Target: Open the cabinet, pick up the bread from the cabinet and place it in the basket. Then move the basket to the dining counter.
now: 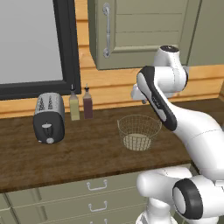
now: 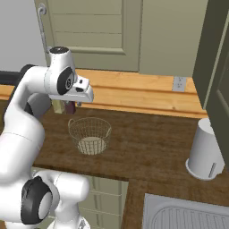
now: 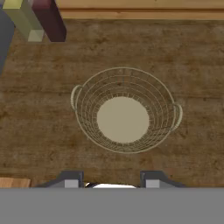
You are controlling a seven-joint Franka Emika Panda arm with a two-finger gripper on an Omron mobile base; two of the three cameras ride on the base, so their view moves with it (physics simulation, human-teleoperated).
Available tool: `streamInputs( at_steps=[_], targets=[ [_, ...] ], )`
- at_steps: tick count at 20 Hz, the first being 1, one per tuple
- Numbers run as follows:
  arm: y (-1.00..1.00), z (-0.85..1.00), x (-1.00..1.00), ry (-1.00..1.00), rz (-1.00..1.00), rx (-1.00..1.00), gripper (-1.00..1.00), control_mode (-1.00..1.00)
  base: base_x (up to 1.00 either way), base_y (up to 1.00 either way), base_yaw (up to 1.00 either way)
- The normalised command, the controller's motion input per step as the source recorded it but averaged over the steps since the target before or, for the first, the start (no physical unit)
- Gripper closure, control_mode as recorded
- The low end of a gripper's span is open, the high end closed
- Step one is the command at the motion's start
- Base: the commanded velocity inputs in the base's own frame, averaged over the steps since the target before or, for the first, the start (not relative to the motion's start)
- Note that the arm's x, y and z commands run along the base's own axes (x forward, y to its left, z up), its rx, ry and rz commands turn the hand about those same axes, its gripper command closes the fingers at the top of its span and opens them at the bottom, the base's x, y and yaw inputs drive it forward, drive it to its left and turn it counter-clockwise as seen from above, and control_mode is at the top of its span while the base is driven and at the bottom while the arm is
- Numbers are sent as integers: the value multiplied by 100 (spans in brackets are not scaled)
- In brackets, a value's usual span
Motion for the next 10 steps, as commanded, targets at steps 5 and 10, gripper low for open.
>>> streamInputs(
  at_steps=[5,10],
  targets=[
    [0,0,-32,-12,0,0,-100,-100,0,0,0],
    [11,32,-77,-45,2,0,-100,-100,0,0,0]
  ],
)
